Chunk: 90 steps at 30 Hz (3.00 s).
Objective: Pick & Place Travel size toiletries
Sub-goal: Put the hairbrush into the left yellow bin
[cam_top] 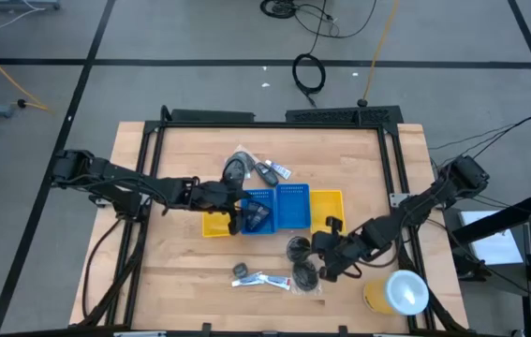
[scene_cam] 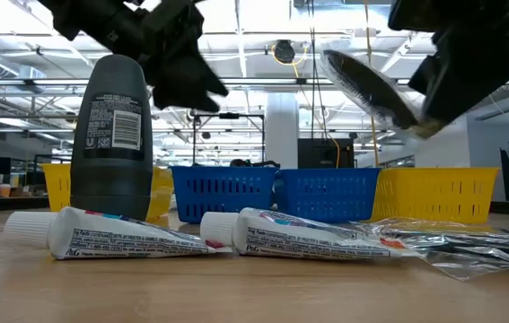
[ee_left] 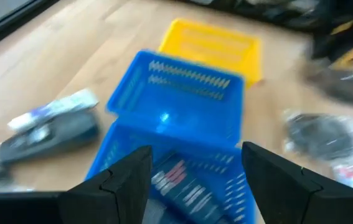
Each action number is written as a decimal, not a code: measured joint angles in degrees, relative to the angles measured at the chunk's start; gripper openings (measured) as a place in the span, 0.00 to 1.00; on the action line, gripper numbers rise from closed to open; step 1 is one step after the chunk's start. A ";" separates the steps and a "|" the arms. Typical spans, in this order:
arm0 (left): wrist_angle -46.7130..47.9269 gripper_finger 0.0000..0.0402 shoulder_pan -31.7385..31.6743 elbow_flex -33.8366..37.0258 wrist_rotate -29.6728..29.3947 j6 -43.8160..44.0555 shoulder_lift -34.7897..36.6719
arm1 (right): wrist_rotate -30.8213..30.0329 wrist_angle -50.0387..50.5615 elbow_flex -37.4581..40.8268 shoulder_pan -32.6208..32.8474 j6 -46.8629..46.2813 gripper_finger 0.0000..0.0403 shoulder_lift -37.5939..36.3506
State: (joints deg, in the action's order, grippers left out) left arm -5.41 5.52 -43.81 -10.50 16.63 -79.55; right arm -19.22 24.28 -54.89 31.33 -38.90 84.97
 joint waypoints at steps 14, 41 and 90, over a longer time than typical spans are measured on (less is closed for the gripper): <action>-14.24 0.61 -0.52 -0.02 6.05 4.74 0.00 | -14.00 3.52 -6.70 -8.88 14.29 0.00 -0.09; -23.02 0.61 -5.20 -0.01 6.01 15.72 -2.68 | -18.37 -0.10 -7.63 -16.37 25.06 0.00 -0.09; -19.34 0.03 -5.28 -0.61 6.77 14.39 -5.75 | -16.53 -1.32 -7.63 -17.00 27.64 0.35 -0.09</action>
State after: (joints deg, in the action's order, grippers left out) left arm -24.75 0.24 -44.42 -3.73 31.02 -85.30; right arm -35.75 22.96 -62.52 14.33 -11.27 84.88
